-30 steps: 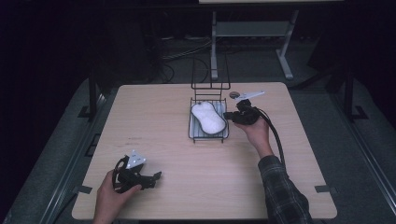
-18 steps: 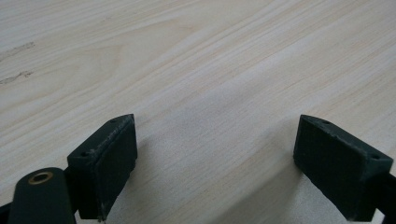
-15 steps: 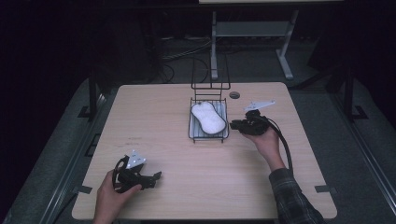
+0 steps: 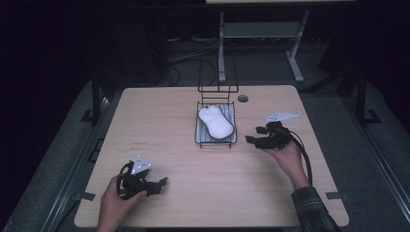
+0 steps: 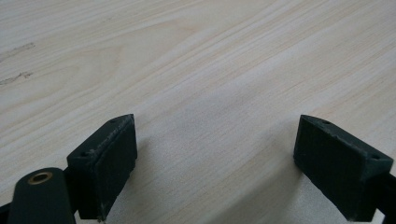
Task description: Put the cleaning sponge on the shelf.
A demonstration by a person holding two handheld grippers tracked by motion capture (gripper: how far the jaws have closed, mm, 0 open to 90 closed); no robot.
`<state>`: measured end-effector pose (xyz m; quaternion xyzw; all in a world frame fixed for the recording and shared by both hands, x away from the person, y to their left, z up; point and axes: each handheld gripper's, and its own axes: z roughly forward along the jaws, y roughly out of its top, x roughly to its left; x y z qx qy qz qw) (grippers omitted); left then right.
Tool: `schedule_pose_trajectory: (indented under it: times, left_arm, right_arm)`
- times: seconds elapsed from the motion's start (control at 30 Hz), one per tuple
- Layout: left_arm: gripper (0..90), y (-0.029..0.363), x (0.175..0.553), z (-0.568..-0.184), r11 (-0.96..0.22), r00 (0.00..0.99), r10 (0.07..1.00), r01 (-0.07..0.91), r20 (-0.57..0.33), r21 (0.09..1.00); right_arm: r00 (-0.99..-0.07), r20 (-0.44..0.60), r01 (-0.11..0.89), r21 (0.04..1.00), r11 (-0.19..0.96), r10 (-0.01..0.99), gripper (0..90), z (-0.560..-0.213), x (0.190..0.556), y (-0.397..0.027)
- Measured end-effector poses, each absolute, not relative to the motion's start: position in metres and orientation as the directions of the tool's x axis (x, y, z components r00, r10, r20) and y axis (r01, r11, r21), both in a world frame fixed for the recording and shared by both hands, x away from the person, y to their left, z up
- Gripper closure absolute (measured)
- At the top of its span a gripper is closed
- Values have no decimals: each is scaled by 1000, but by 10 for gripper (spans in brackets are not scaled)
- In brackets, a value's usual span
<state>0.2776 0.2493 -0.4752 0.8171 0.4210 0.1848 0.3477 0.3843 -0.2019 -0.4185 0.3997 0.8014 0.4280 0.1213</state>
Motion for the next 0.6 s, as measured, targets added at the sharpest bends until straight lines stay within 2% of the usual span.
schedule_pose_trajectory:
  times: [0.6]
  left_arm:
    - [127,249,278,-475,-403,577,817,559,9,725]
  right_arm:
    - [-626,134,548,777,311,768,296,-427,343,-233]
